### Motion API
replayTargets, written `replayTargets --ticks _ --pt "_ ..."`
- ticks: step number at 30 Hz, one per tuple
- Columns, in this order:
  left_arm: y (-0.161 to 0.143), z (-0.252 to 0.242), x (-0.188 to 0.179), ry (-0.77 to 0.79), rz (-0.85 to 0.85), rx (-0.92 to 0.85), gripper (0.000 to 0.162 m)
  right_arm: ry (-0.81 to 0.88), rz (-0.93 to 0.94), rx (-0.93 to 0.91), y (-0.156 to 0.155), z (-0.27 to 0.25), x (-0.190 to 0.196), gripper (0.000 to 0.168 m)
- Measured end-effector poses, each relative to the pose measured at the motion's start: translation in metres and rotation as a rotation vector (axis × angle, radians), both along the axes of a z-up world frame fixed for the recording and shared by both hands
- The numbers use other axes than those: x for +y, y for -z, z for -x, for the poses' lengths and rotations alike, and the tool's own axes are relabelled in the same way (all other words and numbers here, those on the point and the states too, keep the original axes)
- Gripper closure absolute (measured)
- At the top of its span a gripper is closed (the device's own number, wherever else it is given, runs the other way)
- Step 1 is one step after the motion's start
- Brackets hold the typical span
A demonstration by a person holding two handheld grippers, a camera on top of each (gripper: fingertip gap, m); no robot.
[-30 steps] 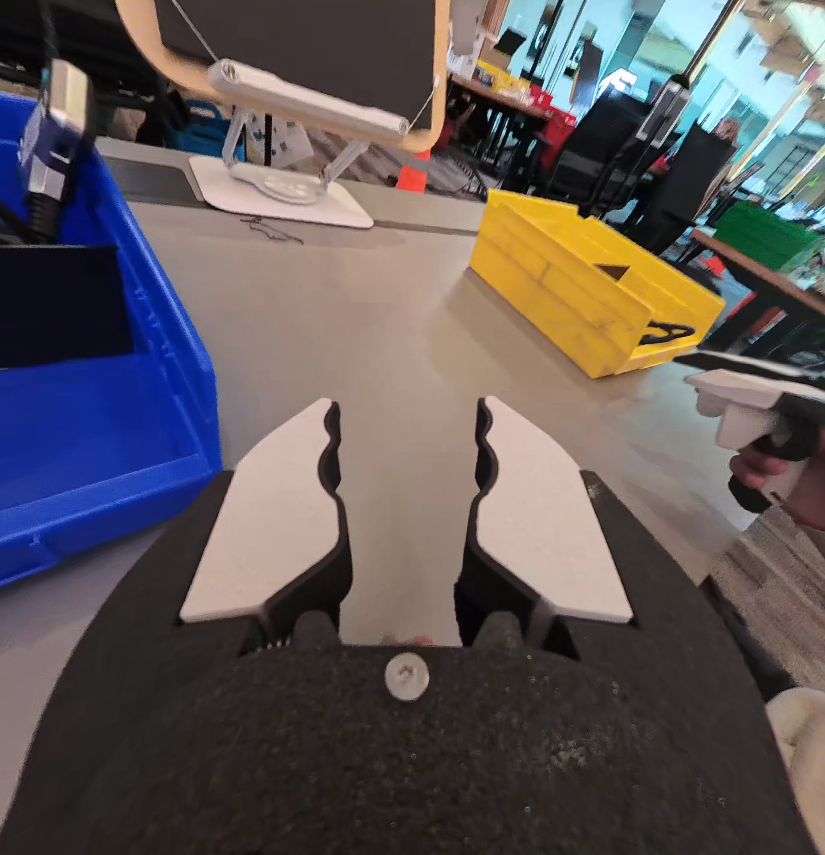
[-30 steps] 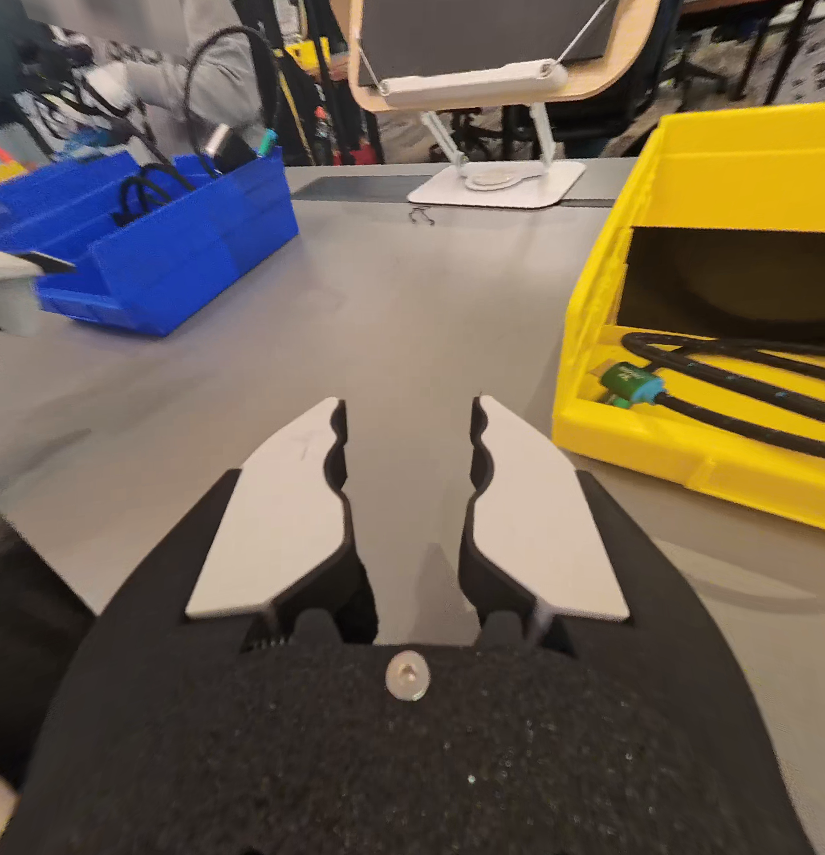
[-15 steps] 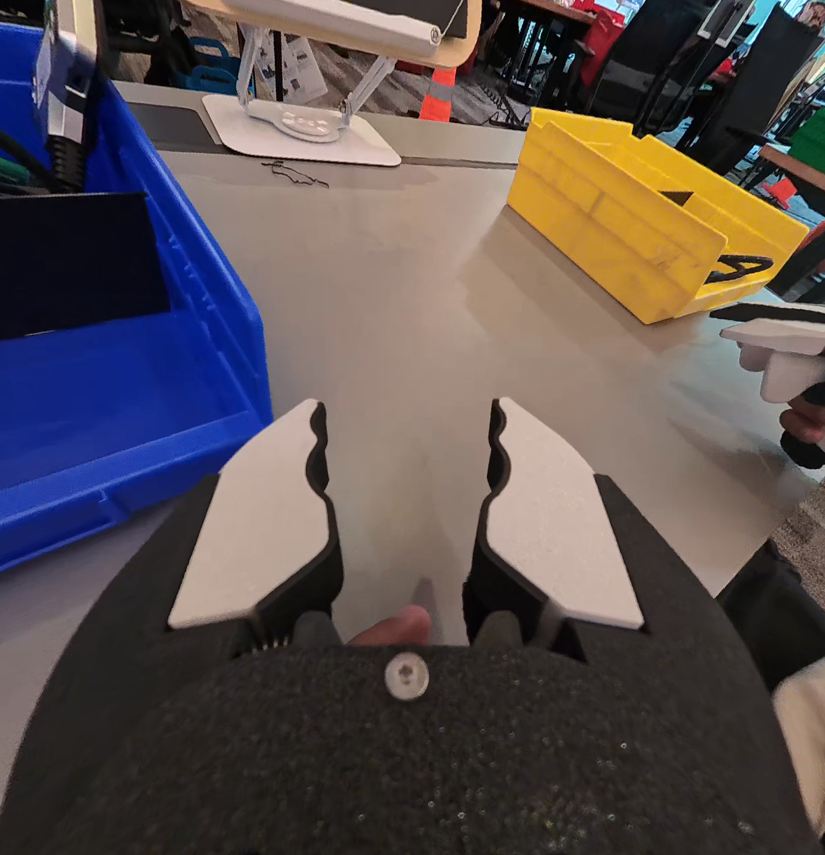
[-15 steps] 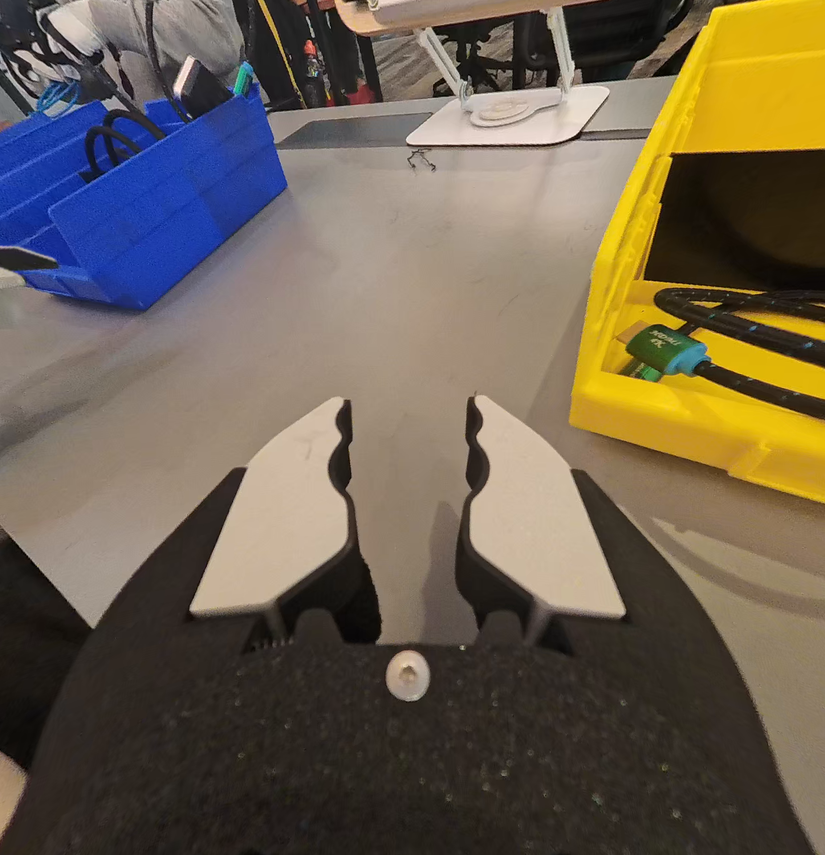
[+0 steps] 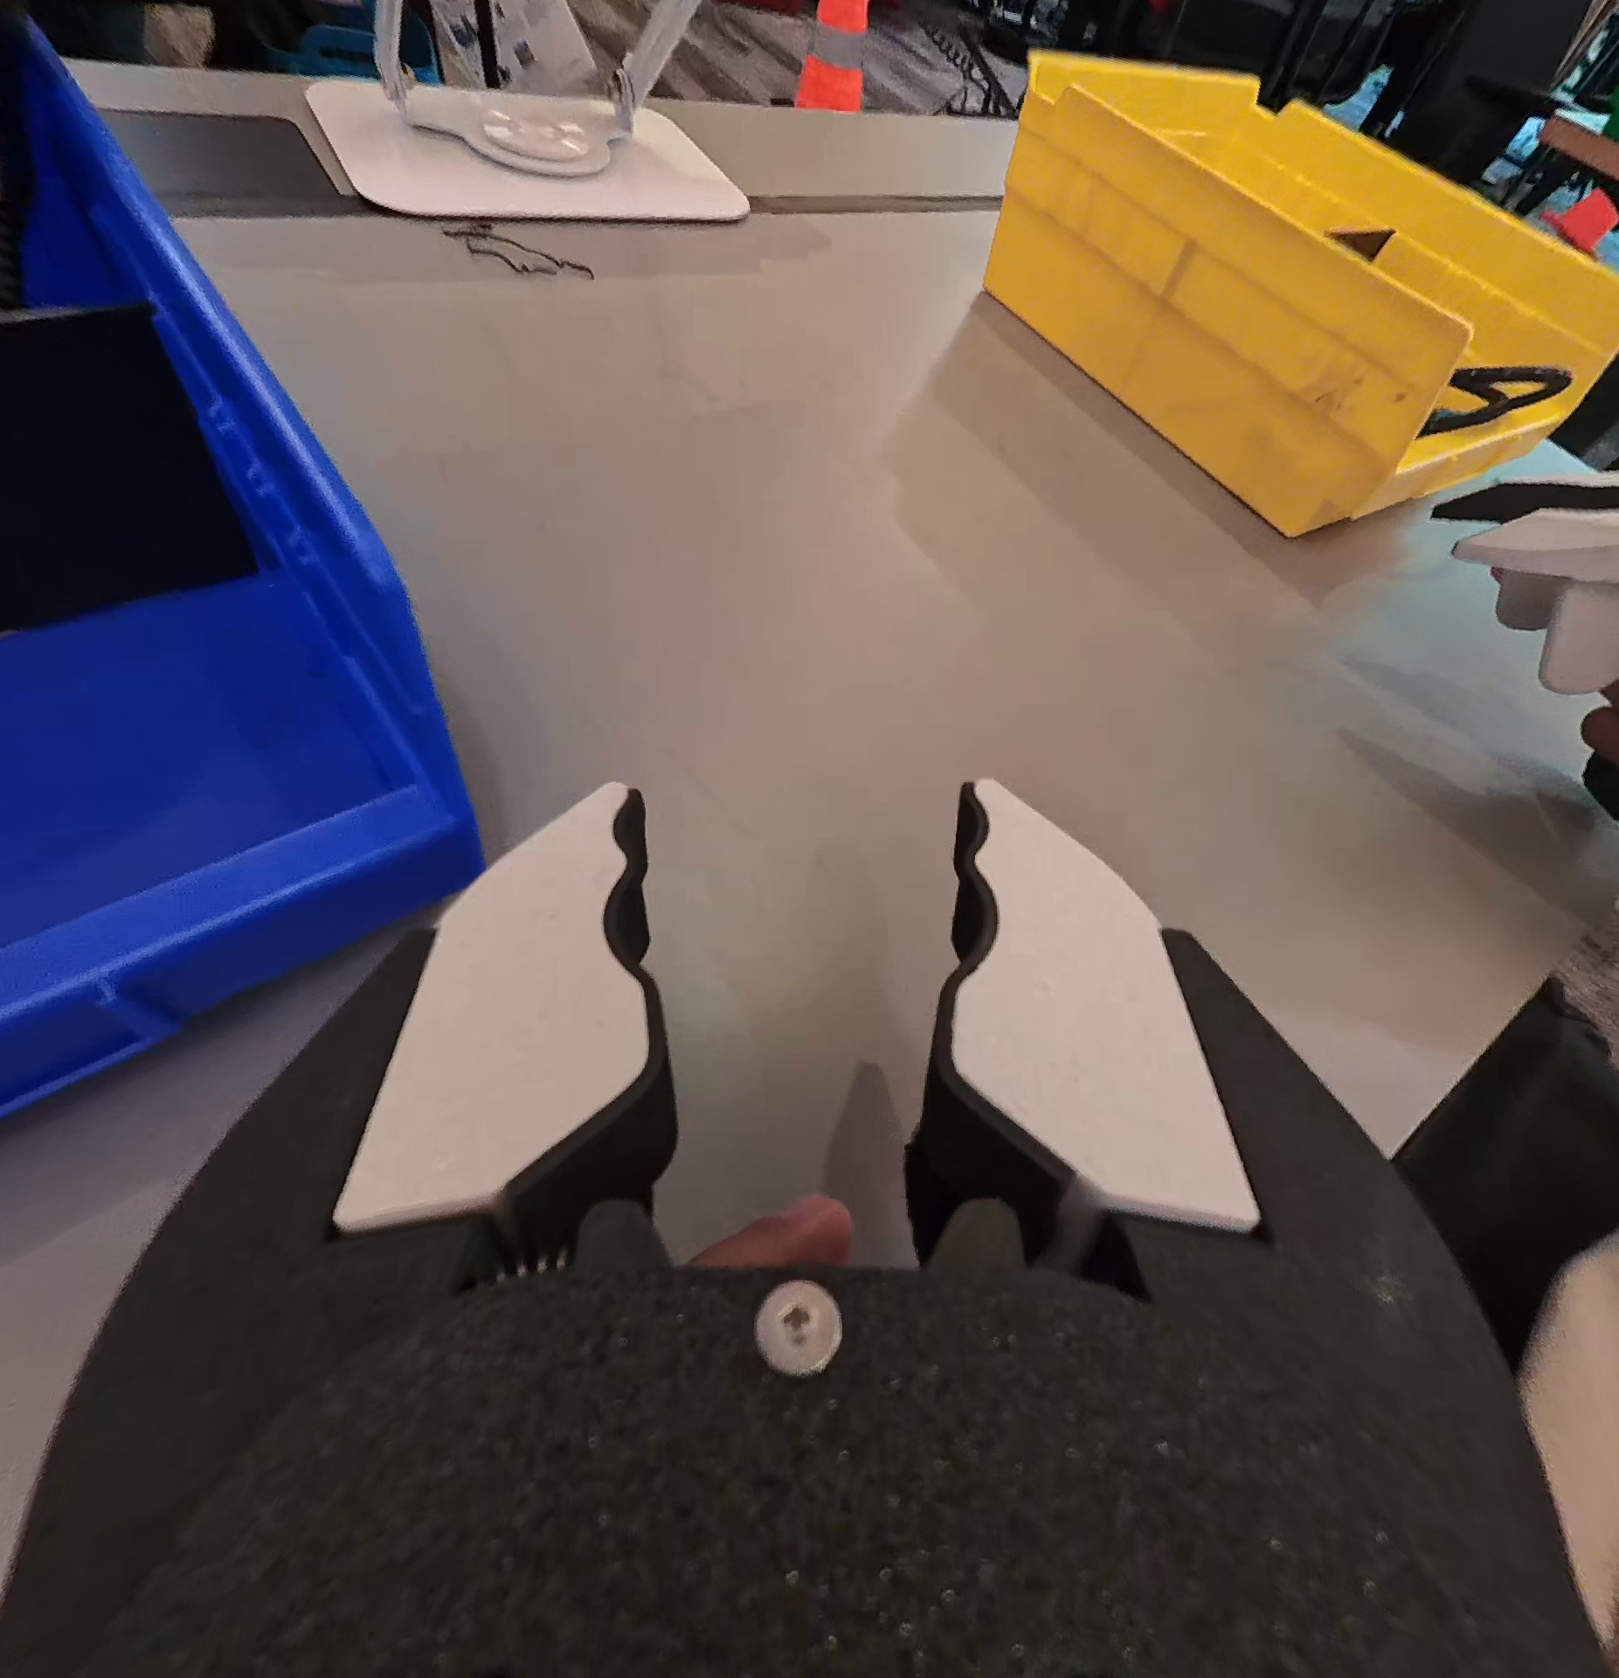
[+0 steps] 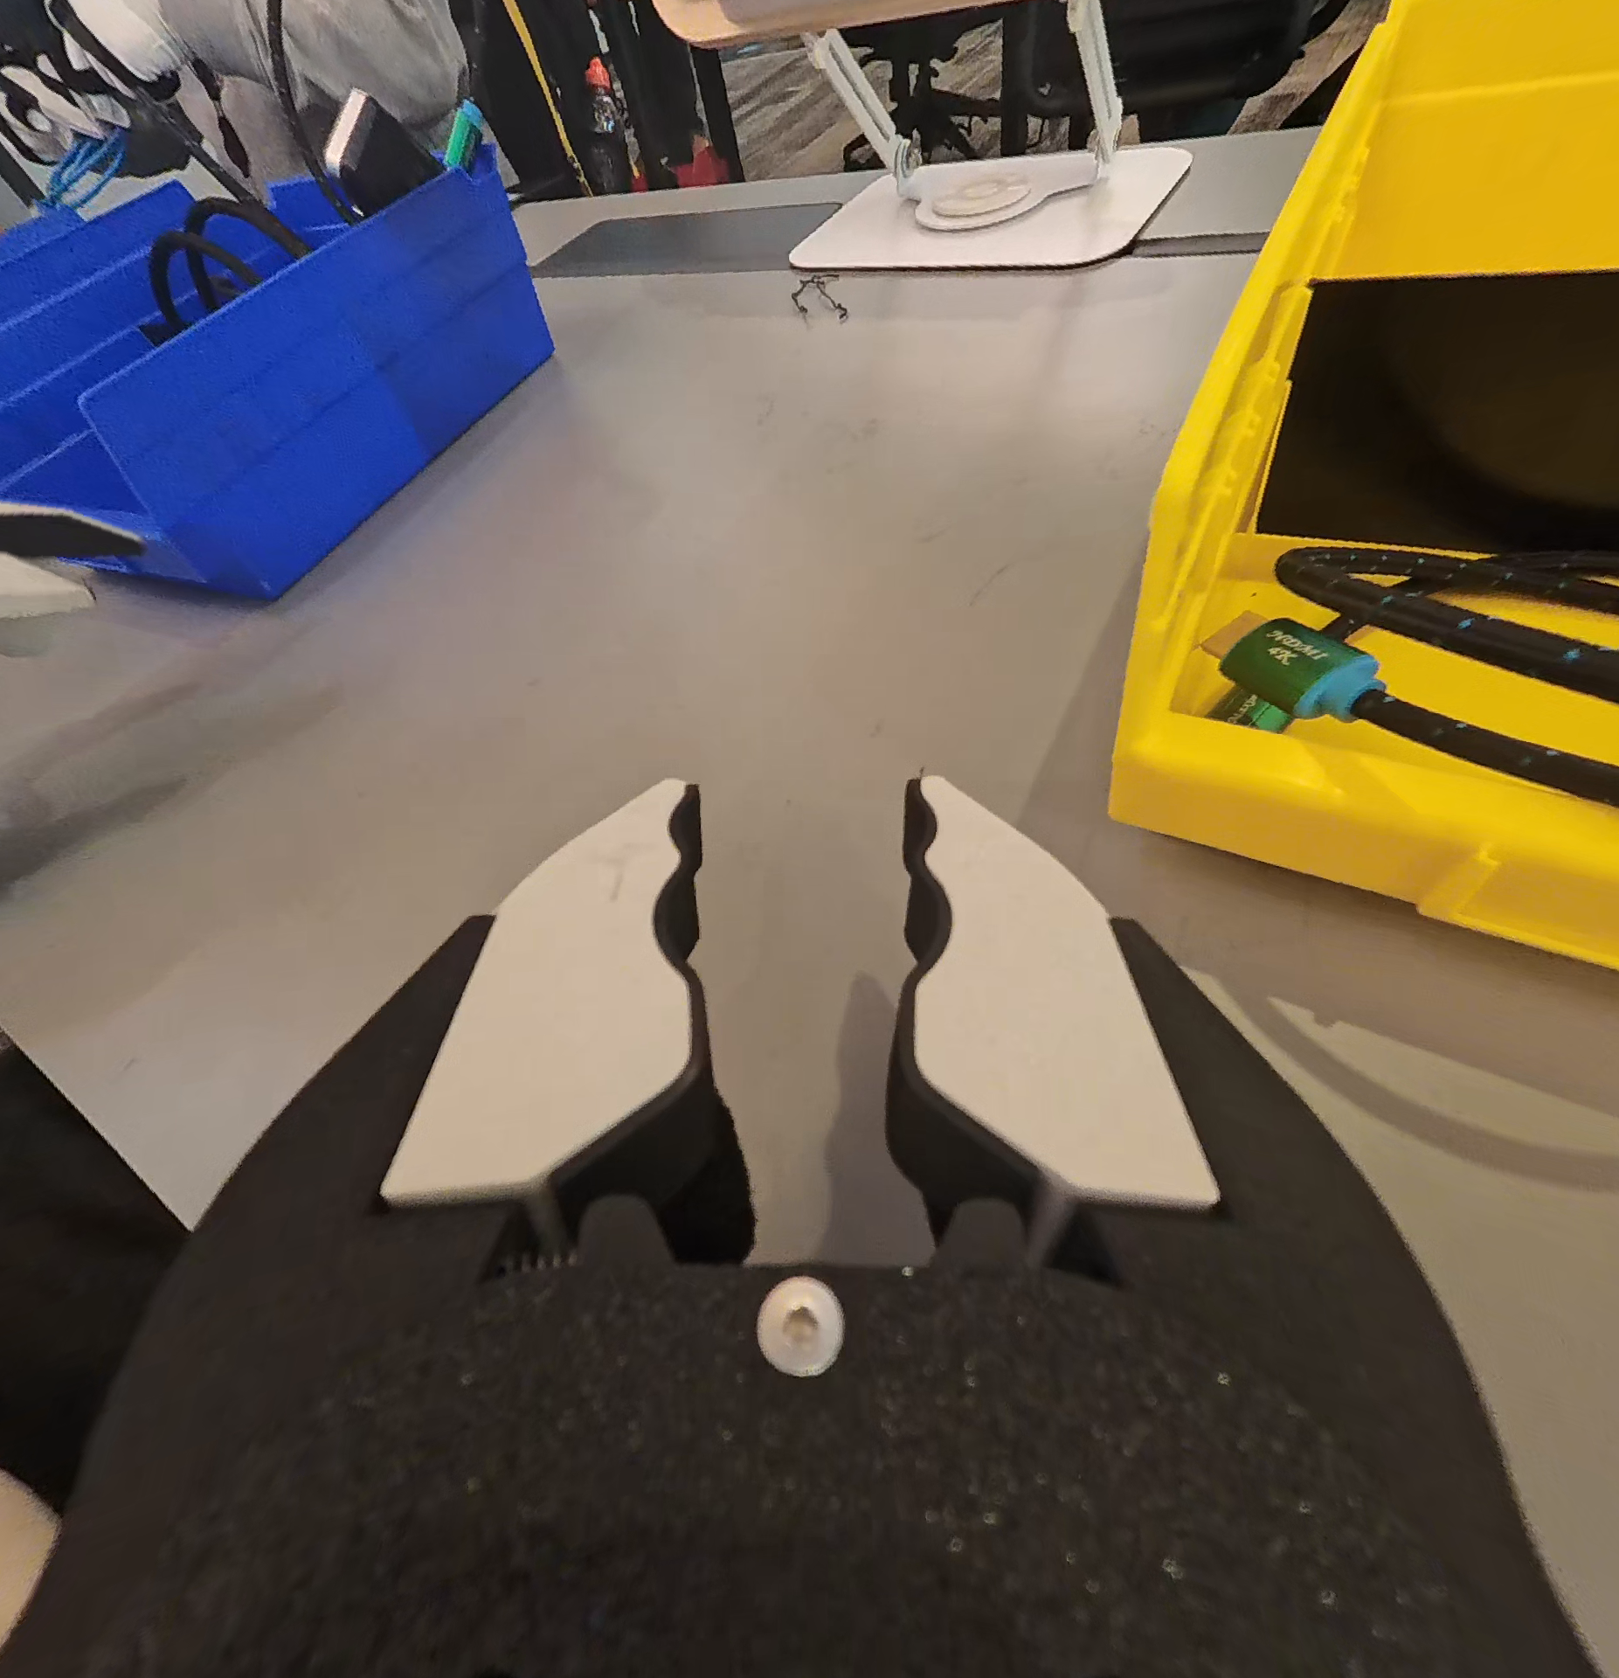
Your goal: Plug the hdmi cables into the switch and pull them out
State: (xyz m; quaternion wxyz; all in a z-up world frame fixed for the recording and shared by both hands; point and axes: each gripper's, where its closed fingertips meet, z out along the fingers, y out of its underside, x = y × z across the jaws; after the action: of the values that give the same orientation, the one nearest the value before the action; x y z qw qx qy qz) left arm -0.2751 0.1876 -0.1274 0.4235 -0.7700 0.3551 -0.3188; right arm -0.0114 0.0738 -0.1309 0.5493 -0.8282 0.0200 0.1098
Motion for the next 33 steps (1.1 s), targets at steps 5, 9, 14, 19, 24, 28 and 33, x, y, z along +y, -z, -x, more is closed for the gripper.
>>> replayTargets --ticks 5,9,14,19,24,28,33 --pt "0.004 -0.001 -0.003 0.016 0.028 0.006 0.098 -0.009 0.006 0.014 0.0 0.003 0.0 0.126" --pt "0.003 -0.002 -0.004 0.023 0.034 -0.001 0.1 -0.014 0.006 -0.006 -0.001 0.004 -0.001 0.127" --pt "-0.009 0.002 -0.006 0.051 0.064 -0.01 0.099 -0.013 0.003 -0.031 -0.003 0.005 -0.003 0.127" --pt "-0.05 0.018 0.024 0.021 0.014 0.018 0.097 -0.018 0.017 -0.034 0.001 0.005 -0.005 0.127" --pt "-0.078 0.05 0.094 -0.117 -0.032 0.229 0.091 -0.036 0.018 0.01 -0.002 0.008 -0.006 0.128" --pt "-0.097 0.076 0.168 -0.322 -0.043 0.278 0.082 -0.046 0.016 0.016 -0.004 0.011 -0.006 0.128" --pt "-0.087 0.089 0.25 -0.491 0.025 0.258 0.079 -0.055 0.013 0.005 -0.006 0.014 -0.007 0.128"
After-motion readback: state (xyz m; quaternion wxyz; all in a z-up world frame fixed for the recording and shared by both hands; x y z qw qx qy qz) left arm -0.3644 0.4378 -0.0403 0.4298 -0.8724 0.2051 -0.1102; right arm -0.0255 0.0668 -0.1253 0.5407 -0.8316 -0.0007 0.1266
